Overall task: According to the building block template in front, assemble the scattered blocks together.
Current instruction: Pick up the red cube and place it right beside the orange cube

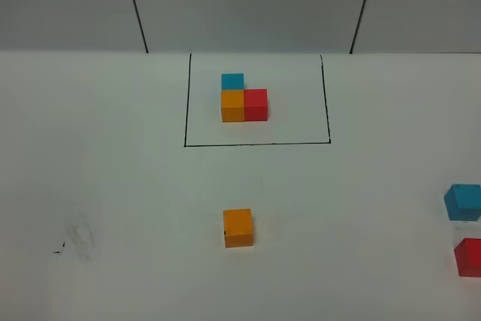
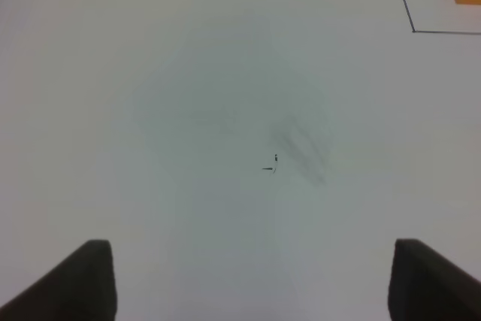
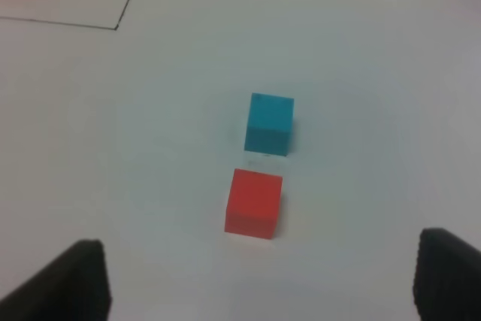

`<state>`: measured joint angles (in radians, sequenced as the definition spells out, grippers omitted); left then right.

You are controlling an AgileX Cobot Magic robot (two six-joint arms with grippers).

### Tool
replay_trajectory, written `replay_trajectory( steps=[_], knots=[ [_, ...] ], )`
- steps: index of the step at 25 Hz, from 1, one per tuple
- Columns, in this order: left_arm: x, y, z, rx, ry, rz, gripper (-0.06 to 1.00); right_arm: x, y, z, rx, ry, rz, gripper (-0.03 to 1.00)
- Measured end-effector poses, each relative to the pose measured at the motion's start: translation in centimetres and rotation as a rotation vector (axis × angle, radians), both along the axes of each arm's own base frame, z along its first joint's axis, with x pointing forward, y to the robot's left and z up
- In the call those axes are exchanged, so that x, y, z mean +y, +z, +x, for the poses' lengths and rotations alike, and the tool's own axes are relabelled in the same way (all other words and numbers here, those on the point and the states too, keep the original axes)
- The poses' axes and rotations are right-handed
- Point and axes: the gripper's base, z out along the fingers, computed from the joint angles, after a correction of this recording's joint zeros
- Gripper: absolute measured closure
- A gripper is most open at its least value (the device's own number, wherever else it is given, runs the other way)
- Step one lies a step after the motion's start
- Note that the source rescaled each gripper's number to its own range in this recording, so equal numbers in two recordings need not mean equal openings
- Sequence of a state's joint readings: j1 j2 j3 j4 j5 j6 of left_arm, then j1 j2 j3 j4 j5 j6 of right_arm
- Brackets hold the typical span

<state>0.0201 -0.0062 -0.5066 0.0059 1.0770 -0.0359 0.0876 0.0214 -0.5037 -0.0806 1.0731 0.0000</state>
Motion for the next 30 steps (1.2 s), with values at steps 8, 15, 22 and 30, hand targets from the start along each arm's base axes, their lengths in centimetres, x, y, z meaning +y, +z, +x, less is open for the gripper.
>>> replay_trajectory(
  steps=[8,15,22,30],
  knots=[
    [0.0,0.0,0.0,0.0,0.0,0.001,0.32,0.3,0.3,5.7,0.281,-0.081,0.046,0.3],
    [0.0,0.0,0.0,0.0,0.0,0.001,0.32,0.6,1.1,13.5,0.447,-0.152,0.028,0.3],
    [0.0,0.0,0.0,0.0,0.0,0.001,0.32,1.2,-0.9,20.3,0.66,-0.236,0.073,0.27],
    [0.0,0.0,0.0,0.0,0.0,0.001,0.32,1.7,-3.8,23.5,0.792,-0.241,0.068,0.11]
  ],
)
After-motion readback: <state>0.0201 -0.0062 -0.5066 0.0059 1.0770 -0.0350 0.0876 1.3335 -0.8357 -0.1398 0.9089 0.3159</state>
